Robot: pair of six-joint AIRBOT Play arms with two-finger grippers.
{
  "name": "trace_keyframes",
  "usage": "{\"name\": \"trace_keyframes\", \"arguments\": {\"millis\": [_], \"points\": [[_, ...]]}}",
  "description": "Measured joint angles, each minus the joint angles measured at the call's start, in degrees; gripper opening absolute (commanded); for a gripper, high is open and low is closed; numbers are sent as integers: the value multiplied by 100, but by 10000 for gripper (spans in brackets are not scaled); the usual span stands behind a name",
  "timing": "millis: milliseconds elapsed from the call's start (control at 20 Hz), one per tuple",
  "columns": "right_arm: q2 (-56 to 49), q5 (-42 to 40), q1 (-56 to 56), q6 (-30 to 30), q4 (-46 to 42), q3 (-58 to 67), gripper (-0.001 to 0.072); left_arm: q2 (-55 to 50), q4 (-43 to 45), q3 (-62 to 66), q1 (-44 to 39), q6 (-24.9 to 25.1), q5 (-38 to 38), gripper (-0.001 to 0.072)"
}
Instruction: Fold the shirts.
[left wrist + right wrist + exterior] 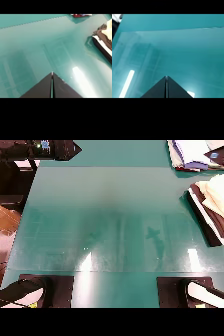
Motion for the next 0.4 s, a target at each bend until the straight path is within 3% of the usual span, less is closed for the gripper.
{"name": "trace_keyframes", "arguments": {"millis": [400], "points": [[4,-70,549,-4,24,0,19,0,-2,0,0,0,11,25]]}}
